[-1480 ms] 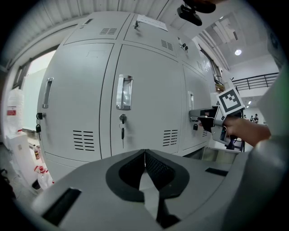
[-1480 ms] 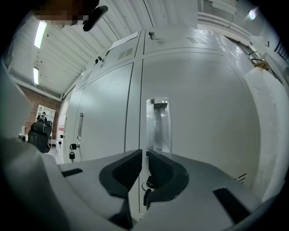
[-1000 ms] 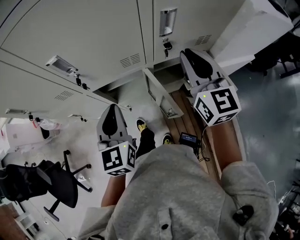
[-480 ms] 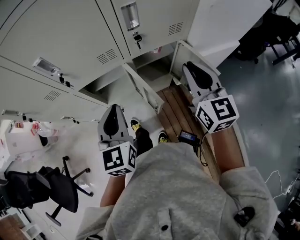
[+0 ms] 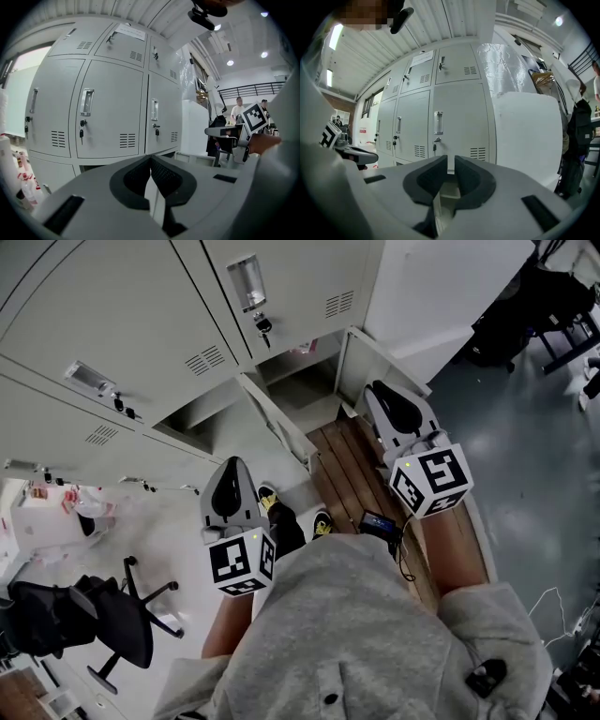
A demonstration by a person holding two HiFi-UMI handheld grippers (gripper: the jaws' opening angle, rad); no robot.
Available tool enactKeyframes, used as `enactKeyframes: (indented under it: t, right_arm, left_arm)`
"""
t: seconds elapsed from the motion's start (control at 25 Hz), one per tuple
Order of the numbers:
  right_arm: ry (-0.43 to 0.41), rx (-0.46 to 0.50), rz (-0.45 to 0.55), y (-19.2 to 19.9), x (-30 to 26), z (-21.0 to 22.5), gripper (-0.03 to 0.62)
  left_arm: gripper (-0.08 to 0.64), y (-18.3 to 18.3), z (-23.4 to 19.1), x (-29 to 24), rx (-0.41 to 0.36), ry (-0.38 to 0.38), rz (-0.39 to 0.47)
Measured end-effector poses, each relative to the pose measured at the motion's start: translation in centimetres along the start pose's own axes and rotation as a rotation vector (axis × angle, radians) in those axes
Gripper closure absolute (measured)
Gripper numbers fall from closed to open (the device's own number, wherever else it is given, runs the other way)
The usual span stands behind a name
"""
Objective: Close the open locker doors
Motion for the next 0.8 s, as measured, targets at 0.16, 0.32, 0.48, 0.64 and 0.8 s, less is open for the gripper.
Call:
enactKeyframes:
  t: [0.16, 0.32, 0.48, 0.64, 0.8]
  right_arm:
    - [-0.009, -0.004, -0.01, 0.4, 0.0, 0.4, 0.529]
    - [-0.022, -0.007, -0.02, 0.8, 0.0, 0.5, 0.529]
    - [-0.055, -0.017, -0.03, 1.4, 0.1, 0.0, 0.529]
    - [-0.119, -0.026, -0.077, 3.0, -0.3, -1.4, 0.529]
    - [-0.243, -0.082, -0.175, 6.2, -0.7, -4.1, 0.528]
  left_arm:
    - [0.548, 0.2, 0.3, -0.1, 0.004, -0.012, -0.003]
    - [0.548, 0.0, 0.5, -0.1, 0.004, -0.021, 0.001]
    - [0.548, 0.3, 0.6, 0.0, 0.01, -0.031, -0.004]
    - [0.548, 0.8, 0.5, 0.2, 0.019, -0.045, -0.01]
    - [0.548, 1.2, 0.1, 0.6, 0.028, -0.064, -0.017]
Point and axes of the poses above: the fingertips, and each gripper's own axes: x backward along the fingers, z to its right, y out of its underside, the point moved 3 cm from there along x, backward along the fingers, and after that the axes turned 10 degrees about y, right-handed, at the moved point
